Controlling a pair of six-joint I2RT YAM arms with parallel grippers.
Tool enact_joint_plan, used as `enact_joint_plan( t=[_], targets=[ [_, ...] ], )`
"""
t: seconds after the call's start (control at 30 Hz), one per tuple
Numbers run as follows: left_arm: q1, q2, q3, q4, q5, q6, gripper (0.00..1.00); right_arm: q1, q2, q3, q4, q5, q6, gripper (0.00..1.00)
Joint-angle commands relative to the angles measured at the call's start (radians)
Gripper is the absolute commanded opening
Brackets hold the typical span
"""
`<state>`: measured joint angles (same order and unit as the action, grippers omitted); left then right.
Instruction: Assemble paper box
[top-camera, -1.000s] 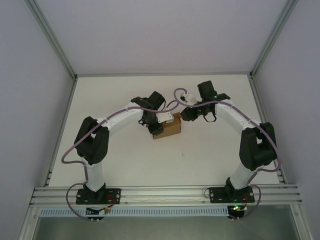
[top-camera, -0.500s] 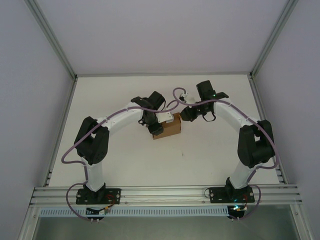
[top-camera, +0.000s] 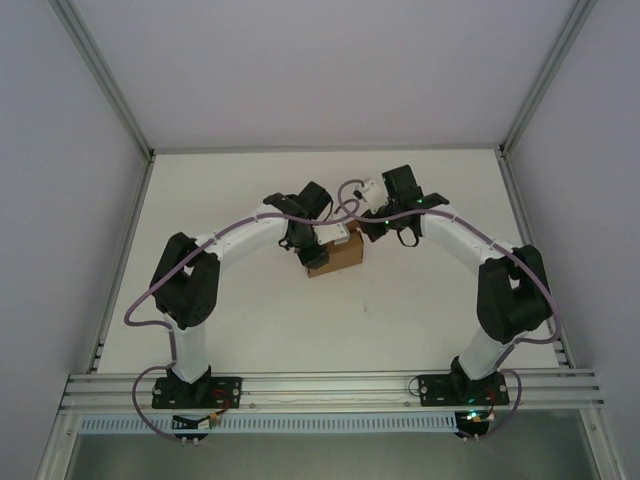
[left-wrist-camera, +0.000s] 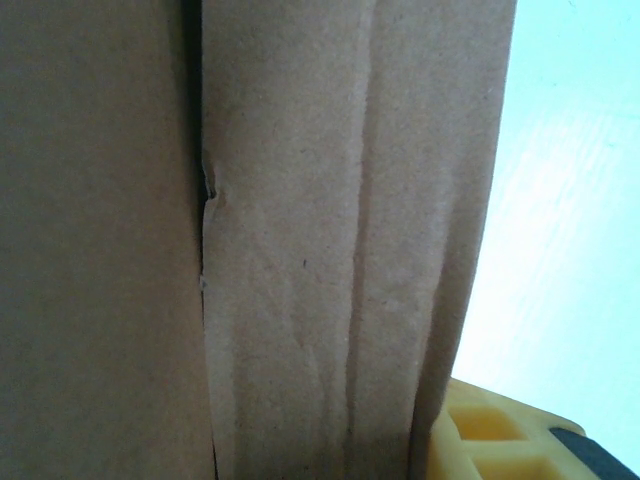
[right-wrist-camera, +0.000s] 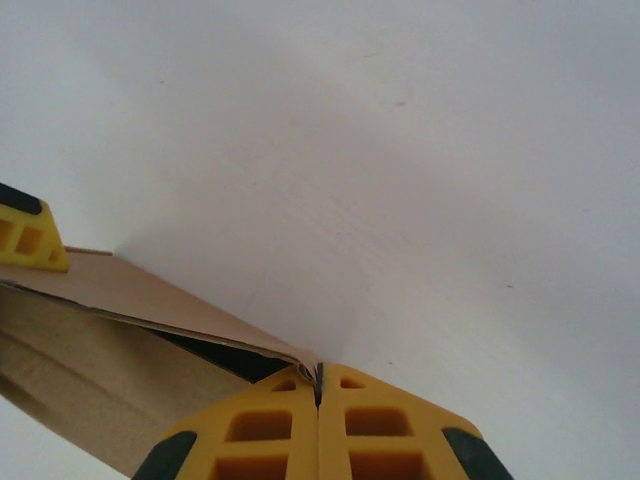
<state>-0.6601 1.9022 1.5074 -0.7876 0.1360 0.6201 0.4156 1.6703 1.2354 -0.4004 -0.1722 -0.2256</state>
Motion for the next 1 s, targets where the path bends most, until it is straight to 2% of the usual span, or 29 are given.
enact_joint_plan(
  t=[0.0,0.2,0.4,0.57,0.73,0.97],
  targets=[
    [-0.010,0.005,0.020,-0.053,0.011,0.019,0.35,-0.019,-0.002,-0.044,0.054,0.179,0.059,0.01],
    [-0.012,0.018,0.034,-0.048,-0.004,-0.006,0.35,0.018,-0.081,-0.069,0.057,0.094,0.145,0.03],
    [-0.015,0.025,0.035,-0.043,0.011,-0.015,0.35,0.060,-0.157,-0.143,0.157,0.108,0.243,0.03],
    [-0.019,0.036,0.042,-0.050,0.008,-0.017,0.35,0.095,-0.167,-0.203,0.270,0.172,0.307,0.03],
    [-0.023,0.034,0.046,-0.053,0.013,-0.013,0.35,0.102,-0.161,-0.248,0.388,0.138,0.395,0.03],
    [-0.026,0.039,0.052,-0.049,0.004,-0.020,0.35,0.115,-0.174,-0.196,0.258,0.143,0.481,0.03]
  ],
)
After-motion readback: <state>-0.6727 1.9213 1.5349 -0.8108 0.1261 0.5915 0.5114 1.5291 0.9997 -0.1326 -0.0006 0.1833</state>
